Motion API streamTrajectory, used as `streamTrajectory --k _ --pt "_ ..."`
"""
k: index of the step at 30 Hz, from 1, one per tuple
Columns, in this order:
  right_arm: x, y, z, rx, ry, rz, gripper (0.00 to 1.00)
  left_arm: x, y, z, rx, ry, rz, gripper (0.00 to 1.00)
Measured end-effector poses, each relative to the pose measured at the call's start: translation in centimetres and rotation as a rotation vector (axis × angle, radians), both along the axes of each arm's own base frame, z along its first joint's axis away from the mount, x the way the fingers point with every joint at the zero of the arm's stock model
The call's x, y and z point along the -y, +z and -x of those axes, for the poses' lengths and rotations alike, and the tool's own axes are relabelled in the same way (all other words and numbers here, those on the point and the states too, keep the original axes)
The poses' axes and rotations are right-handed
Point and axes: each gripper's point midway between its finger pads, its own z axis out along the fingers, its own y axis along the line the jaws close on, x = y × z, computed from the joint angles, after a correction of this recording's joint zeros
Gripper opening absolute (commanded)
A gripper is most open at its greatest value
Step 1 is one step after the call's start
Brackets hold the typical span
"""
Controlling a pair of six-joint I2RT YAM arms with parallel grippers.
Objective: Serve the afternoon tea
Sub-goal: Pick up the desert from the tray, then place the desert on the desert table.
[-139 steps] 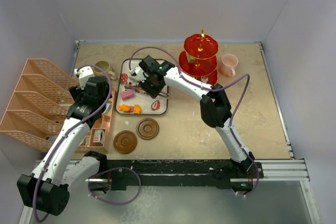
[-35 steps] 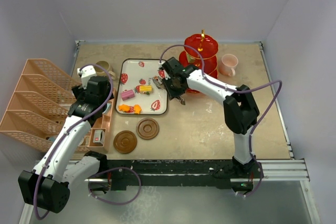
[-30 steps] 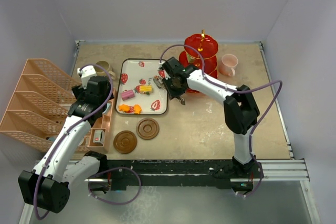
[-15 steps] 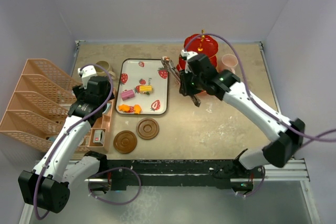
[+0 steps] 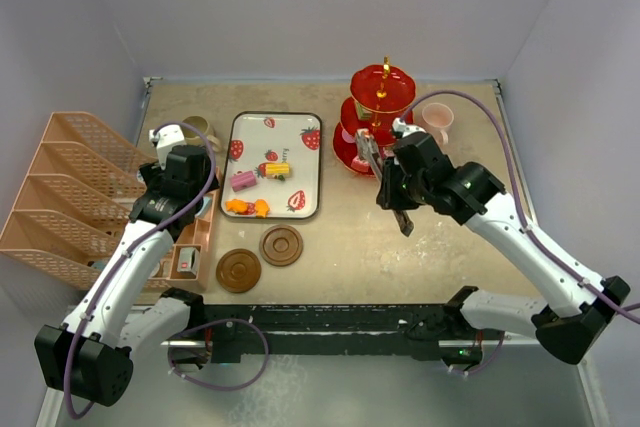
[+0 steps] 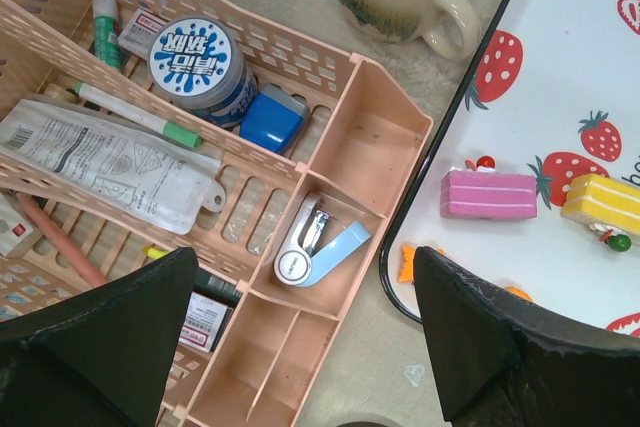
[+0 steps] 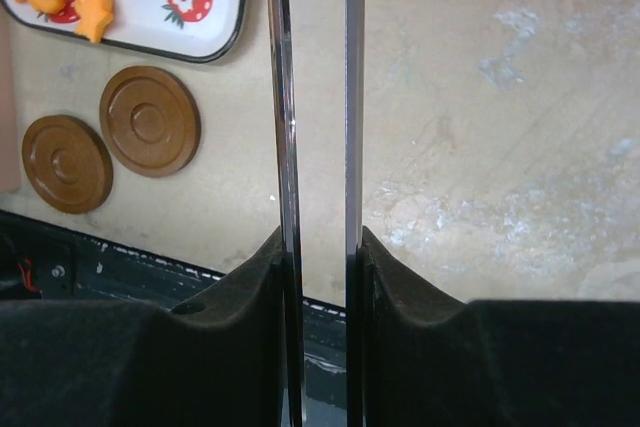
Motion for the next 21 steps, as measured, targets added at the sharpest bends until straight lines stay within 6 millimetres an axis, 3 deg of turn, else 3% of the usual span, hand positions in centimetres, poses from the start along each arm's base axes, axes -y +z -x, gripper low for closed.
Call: streamTrajectory --k 11,21 --pt "4.0 -1.1 -0.9 -0.027 -0.182 0.054 0.30 0.2 -0.1 0.0 -0.002 -0.008 0.007 0.87" --pt "5.6 -0.6 -3.5 0.019 -0.275 0.023 0.29 0.3 0.0 0.2 0.000 -0.017 0.015 0.88"
